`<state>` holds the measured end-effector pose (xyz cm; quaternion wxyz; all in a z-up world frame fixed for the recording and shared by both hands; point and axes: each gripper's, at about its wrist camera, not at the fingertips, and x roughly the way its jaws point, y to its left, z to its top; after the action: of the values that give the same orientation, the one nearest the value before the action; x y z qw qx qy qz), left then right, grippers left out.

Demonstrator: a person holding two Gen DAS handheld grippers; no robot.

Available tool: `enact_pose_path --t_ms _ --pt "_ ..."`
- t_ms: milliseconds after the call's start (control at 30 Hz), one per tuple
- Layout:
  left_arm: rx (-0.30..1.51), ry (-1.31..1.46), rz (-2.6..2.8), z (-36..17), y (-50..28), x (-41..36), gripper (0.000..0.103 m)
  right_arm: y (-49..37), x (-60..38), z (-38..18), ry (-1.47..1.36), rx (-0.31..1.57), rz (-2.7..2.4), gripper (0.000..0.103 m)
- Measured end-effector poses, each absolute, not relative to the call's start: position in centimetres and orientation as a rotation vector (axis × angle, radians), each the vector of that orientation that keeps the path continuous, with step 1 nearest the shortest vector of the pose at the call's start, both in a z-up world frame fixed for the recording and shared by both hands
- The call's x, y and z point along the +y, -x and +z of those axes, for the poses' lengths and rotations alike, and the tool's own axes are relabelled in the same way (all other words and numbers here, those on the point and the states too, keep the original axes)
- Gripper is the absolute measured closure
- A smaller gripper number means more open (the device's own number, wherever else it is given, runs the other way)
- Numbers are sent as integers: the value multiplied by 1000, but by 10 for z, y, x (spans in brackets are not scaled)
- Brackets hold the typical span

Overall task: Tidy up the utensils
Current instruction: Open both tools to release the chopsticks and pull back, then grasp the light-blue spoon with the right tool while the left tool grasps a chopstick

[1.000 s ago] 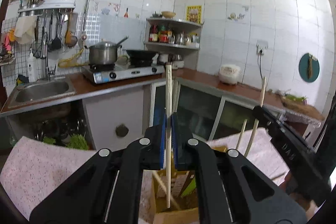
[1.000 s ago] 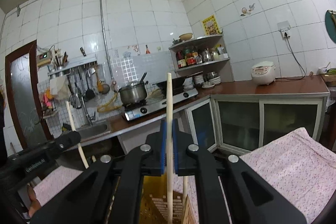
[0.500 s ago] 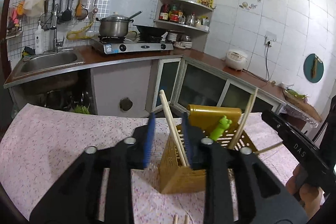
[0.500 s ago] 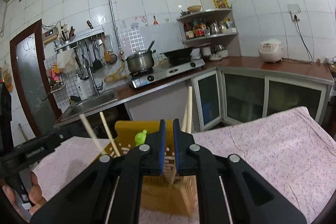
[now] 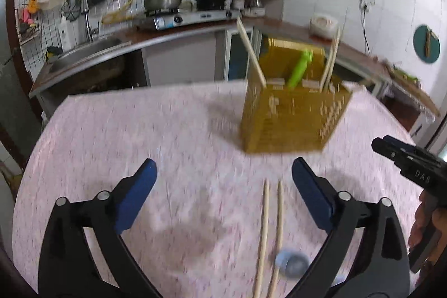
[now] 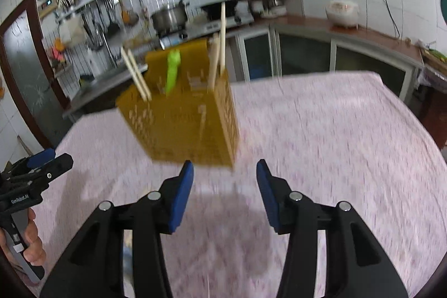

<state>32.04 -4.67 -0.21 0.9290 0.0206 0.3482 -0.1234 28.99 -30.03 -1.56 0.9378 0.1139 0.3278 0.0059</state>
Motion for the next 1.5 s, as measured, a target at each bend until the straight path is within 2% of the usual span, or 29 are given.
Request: enact_pose_path --t_ms 400,833,900,1067,1167,1233,1267,1400,1500 --pt "920 12 -271 -60 -286 -21 6 -239 -267 -59 -95 839 65 53" --pt "991 36 -243 -80 -282 -10 6 -227 -214 -75 -29 996 243 55" --pt "990 38 -247 -79 -283 -10 6 -230 -208 -79 -4 1011 250 63" --pt "993 44 -244 -78 -286 -8 6 -243 -204 -86 -39 1052 276 69" --pt "991 53 -244 -77 -288 -5 6 -245 -195 -88 18 1054 273 69" --pt "995 55 -245 -77 -290 -5 6 -246 -194 -88 28 1051 263 76" --pt "995 55 -245 -77 -292 -6 6 -249 -197 -87 25 1050 248 85" --pt "997 65 -250 -76 -296 -8 6 -257 -209 -86 0 1047 199 95" --pt "1000 64 -258 -76 -299 -12 6 -264 -225 -83 -28 1041 148 97"
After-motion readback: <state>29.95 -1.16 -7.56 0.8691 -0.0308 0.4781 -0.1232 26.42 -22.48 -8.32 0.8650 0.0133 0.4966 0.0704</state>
